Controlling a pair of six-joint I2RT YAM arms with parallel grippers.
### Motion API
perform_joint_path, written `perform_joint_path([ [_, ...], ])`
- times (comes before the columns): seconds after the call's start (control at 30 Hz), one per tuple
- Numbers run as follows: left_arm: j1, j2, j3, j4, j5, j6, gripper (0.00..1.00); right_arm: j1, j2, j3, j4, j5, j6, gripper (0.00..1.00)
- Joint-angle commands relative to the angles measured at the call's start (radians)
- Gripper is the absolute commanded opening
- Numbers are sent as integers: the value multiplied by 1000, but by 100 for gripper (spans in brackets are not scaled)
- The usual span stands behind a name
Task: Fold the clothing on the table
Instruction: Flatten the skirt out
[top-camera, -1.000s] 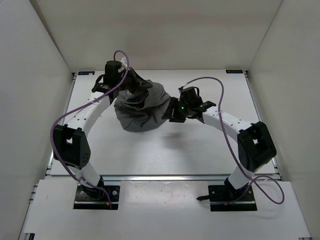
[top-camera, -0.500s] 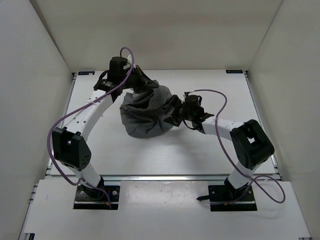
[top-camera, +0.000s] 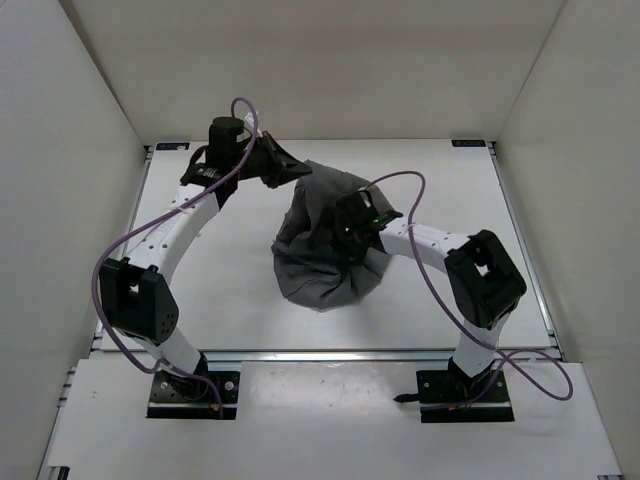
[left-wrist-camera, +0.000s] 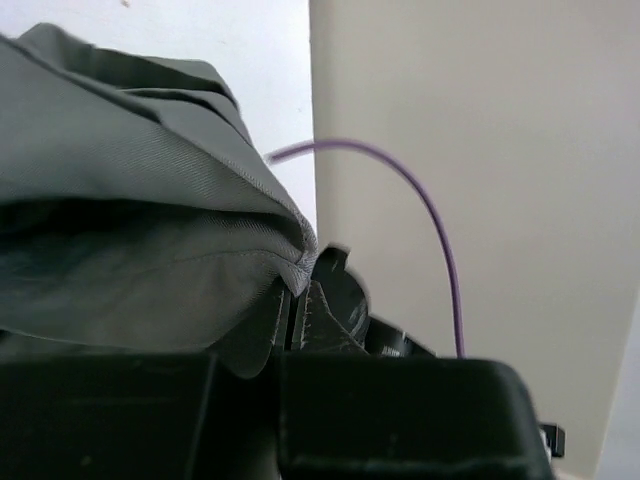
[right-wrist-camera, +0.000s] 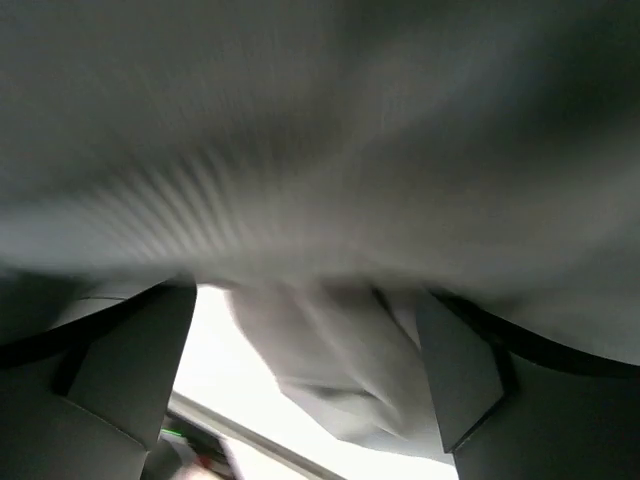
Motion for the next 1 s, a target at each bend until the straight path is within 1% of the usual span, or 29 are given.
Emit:
perform_joint_path([
  [0.0, 47, -86, -63, 77, 35, -28, 0, 66, 33, -12, -199, 103, -117, 86],
  [0.03, 62, -89, -71, 80, 40, -31, 0, 77, 52, -29, -214, 114, -126, 84],
  [0.13, 96, -98, -115, 80, 49, -27, 0, 91, 67, -52, -249, 116, -180, 52],
  [0.17, 114, -106, -128, 86, 46, -24, 0, 88, 44, -66, -255, 119, -209, 37],
  [0.2, 119, -118, -148, 83, 45, -21, 0, 91, 27, -93, -262, 151, -235, 1],
  [0.23, 140, -123, -175, 81, 43, -11, 0, 74, 6, -107, -262, 163, -247, 0],
  [0.3, 182, -143, -209, 69, 43, -2, 0, 35, -31, -132, -286, 156, -331, 0],
  [0.33, 205, -155, -240, 70, 26, 12, 0, -9, -40, -124, -303, 148, -361, 0],
  [0.37, 237, -172, -255, 57, 13, 27, 0, -62, -45, -112, -340, 169, -422, 0],
  [0.4, 246, -185, -281, 51, 2, 36, 0, -87, -54, -83, -370, 172, -492, 0],
  [0.43, 265, -202, -304, 43, -7, 45, 0, -139, -49, -37, -398, 198, -523, 0],
  [0.5, 292, -225, -339, 41, -23, 53, 0, -222, -69, 26, -435, 166, -652, 1],
  [0.53, 293, -236, -362, 46, -29, 55, 0, -271, -106, 59, -432, 142, -695, 0],
  [0.57, 294, -245, -376, 46, -35, 58, 0, -325, -123, 70, -421, 70, -726, 0],
  [0.63, 283, -252, -387, 23, -61, 74, 0, -386, -198, 97, -421, 62, -734, 0],
  [0.7, 267, -259, -413, -3, -95, 111, 0, -455, -229, 107, -456, 62, -738, 0],
  [0.8, 240, -294, -488, 3, -106, 140, 0, -524, -250, 77, -504, 90, -737, 1],
  [0.83, 233, -316, -522, -3, -121, 144, 0, -531, -256, 65, -533, 143, -728, 15],
  [0.87, 205, -322, -559, -12, -147, 162, 0, -555, -263, 51, -535, 183, -724, 36],
  [0.9, 179, -349, -595, -23, -177, 186, 0, -560, -273, 48, -548, 201, -706, 43],
  [0.93, 153, -369, -612, -34, -217, 208, 0, -543, -295, 38, -558, 205, -691, 44],
  [0.97, 139, -379, -652, -41, -234, 217, 0, -531, -321, 20, -556, 220, -691, 48],
])
